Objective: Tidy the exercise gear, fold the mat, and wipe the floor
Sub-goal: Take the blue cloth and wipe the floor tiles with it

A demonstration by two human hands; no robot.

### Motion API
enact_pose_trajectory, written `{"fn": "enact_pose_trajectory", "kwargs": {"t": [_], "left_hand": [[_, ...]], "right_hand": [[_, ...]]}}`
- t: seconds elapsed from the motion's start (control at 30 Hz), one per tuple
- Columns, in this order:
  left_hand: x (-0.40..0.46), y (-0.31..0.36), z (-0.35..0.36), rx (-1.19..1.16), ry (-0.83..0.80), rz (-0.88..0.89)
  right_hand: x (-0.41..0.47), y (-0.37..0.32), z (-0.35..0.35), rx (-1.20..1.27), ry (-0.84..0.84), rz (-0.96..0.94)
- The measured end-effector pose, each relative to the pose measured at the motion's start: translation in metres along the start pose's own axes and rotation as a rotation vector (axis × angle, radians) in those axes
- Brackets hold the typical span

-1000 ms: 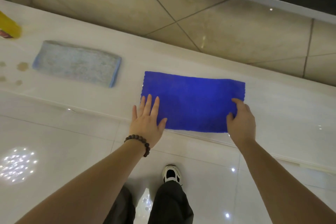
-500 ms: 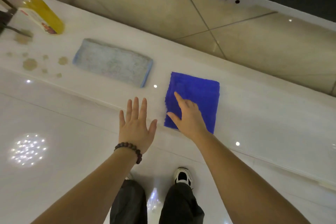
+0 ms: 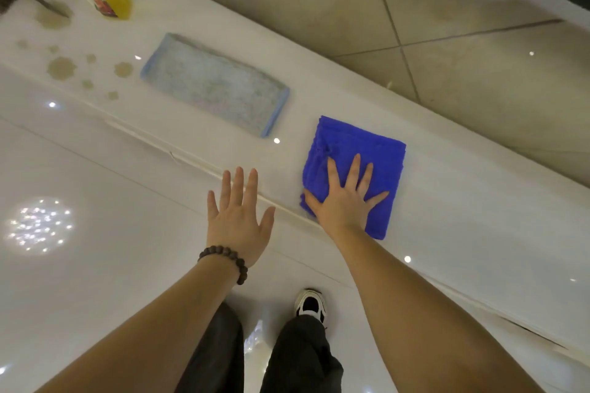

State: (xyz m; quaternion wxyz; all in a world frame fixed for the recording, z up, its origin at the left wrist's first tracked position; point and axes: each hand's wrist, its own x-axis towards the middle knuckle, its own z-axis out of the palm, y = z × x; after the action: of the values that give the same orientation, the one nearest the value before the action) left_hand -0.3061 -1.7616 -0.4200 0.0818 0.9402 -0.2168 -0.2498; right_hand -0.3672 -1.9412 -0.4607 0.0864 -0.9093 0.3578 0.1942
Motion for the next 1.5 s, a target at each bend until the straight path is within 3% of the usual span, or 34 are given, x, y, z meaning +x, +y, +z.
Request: {"fn": "enact_pose_trajectory", "kwargs": {"t": [0.27, 0.53, 0.8, 1.1, 1.5], "left_hand": [[-0.036, -0.020, -0.011, -0.017, 0.014, -0.168], [-0.125, -0.057, -0.117, -0.121, 0.172, -0.453], [-0.231, -0.136, -0.182, -0.216, 0.346, -0.727], [-0.328, -0.309, -0.180, -0.299, 0.416, -0.955], [-0.405, -0.547, -0.166, -0.385, 0.352, -1.055]], "right_hand": [[0.008, 0.008, -0.034, -0.009, 0.078, -0.021], [-0.082, -0.043, -0.128, 0.157, 0.186, -0.549], [-0.166, -0.156, -0.190, 0.259, 0.228, -0.843], [-0.273, -0.346, -0.132, 0.193, 0.095, -1.115], [-0.403, -0.585, -0.037, 0.200, -0.100, -1.081]]}}
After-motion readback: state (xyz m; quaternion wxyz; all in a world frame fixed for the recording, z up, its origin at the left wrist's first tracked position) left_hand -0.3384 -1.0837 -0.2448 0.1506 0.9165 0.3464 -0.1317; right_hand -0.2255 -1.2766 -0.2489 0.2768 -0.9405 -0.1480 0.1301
